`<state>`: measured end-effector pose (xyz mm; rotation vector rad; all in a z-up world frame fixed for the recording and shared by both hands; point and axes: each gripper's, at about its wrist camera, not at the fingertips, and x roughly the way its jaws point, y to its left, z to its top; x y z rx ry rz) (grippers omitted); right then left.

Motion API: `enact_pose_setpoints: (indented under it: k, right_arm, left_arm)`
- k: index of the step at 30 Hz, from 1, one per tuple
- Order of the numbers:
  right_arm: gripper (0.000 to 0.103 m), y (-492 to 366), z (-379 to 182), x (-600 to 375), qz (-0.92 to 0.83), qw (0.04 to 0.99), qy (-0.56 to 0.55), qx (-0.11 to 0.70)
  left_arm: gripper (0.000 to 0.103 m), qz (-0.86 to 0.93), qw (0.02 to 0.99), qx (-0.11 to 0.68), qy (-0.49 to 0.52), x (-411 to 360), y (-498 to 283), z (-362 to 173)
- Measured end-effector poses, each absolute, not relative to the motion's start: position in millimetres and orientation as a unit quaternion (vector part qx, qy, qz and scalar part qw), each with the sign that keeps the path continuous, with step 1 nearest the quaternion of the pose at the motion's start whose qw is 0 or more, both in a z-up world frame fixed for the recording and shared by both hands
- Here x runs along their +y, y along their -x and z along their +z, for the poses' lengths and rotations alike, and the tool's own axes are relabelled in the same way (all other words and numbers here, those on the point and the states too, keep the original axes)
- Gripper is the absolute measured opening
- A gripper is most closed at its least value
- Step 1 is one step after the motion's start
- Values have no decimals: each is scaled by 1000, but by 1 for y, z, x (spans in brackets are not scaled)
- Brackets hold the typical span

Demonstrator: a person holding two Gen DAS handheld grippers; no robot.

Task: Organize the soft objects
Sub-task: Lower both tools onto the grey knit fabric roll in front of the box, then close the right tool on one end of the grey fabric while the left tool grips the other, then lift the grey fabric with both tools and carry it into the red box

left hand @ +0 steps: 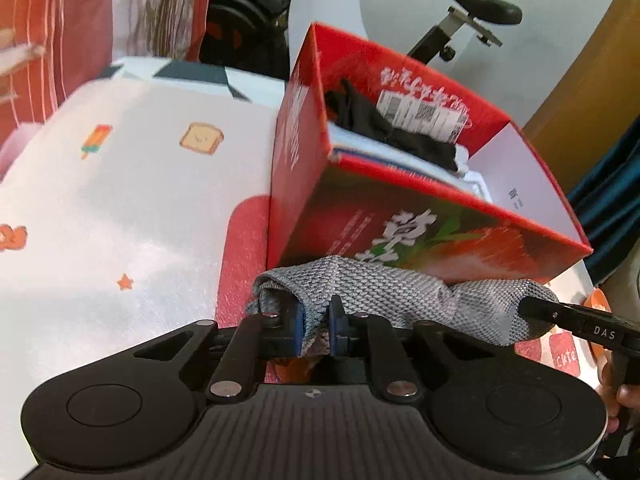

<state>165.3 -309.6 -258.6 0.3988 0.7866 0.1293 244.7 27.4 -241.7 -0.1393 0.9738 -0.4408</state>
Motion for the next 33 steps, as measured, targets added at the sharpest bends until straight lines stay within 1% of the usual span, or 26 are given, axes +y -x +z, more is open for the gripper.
enact_pose_setpoints:
  k: [5,11,16,27,33]
  right_arm:
    - [11,-162,-241,-307,77,904,-192,375]
    - [11,-163,-207,-301,113,907,-156,374]
    - [11,-164,-180,-303,126,916,-155,349]
    - [11,-167,-136,-319,142,928,-183,292]
    - [11,-187,-108,-328,129,946,-147,257]
  left_arm:
    - [12,-215,873,433,66,29,-234,-224]
    - [10,-220,887,396,84,23,-219,-209]
    - [8,-228,892,382,83,16,-215,-198]
    - [8,-255,908,327,60,13,-215,-145]
    - [8,-269,918,287,44,1,-231,-114]
